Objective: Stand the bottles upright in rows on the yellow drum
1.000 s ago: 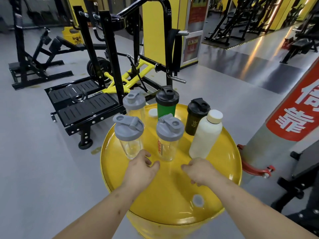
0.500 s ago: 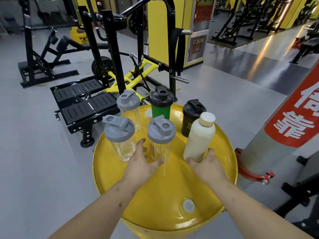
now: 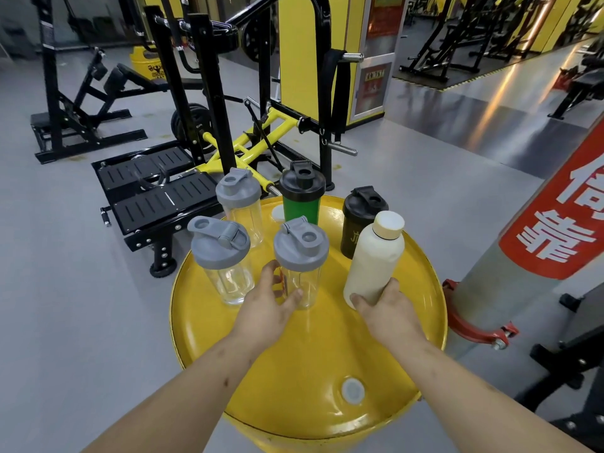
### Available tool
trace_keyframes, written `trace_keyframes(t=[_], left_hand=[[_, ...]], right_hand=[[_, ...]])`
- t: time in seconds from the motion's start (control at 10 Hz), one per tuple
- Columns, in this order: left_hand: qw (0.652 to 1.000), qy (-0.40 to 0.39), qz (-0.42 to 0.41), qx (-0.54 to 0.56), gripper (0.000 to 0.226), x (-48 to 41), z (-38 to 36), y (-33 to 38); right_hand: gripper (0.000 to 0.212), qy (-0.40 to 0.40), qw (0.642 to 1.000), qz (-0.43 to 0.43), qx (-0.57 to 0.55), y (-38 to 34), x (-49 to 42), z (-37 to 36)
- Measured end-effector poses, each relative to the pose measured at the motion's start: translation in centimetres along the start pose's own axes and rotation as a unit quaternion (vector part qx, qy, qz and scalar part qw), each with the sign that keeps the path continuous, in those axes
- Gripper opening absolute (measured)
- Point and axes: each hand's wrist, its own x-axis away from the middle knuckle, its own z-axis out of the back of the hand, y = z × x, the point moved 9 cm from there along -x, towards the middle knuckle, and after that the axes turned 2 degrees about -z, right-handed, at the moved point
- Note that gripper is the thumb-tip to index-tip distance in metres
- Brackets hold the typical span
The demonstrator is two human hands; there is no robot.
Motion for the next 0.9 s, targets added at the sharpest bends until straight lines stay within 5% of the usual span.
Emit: trace_keyframes(t=[0.9], left_hand=[[0.996, 0.055, 0.046, -0.049, 0.063, 1.5, -0.6, -1.2]], right_hand=[[0.05, -0.058, 0.995, -0.027, 0.077, 2.1, -0.4, 0.9]])
